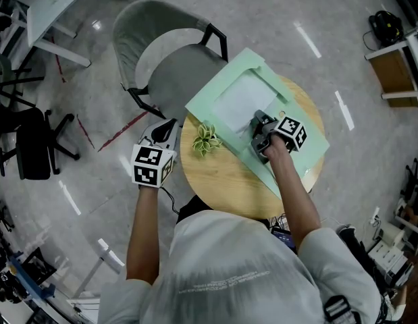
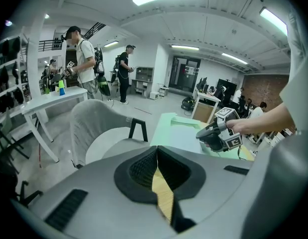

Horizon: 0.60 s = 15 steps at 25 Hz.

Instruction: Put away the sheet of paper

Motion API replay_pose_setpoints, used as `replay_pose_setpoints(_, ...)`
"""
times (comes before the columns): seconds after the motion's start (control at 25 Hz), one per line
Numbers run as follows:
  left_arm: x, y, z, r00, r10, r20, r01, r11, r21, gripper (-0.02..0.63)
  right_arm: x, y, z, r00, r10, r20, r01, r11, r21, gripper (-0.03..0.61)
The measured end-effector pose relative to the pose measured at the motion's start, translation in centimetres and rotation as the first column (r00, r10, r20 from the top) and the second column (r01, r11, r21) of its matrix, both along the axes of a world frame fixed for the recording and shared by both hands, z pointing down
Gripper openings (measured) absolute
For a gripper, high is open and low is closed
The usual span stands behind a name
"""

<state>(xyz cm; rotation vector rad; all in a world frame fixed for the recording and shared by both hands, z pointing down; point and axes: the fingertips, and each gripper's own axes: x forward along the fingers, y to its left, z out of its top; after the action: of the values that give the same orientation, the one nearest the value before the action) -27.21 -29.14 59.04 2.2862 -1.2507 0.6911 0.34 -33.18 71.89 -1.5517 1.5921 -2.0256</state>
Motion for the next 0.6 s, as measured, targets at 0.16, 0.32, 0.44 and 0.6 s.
replay_pose_setpoints(0.16,-0.1,0.2,-0.1,1.0,-0.002,0.009,0.002,1.0,-0.001,0.018,-0.4,-1.0,0.1,1.0,-0.016,-0.01,0.016,1.0,0.005,0.038)
replay_pose_setpoints(0.32,0.5,0.9,-0.5,1.0,-0.008,0.017,0.008,1.0,0.002,0.018,-0.5,-0.9,-0.2,1.0,-0.028,0.012,0.028,1.0,0.007,0.058)
replay_pose_setpoints(0.44,0.9,1.4,-1.0,0.999,-0.028,0.016,0.028,1.0,0.011,0.018,0.0,-0.1,-0.5,0.999,-0.021,0.032,0.021,1.0,-0.01,0.162)
replay_pose_setpoints(0.6,1.7,2.9,-1.7,0.997,-0.082,-0.01,0.082,0.997,0.008,0.018,1.8,1.4,-1.2,0.999,-0.009,0.031,0.009,1.0,-0.018,0.208)
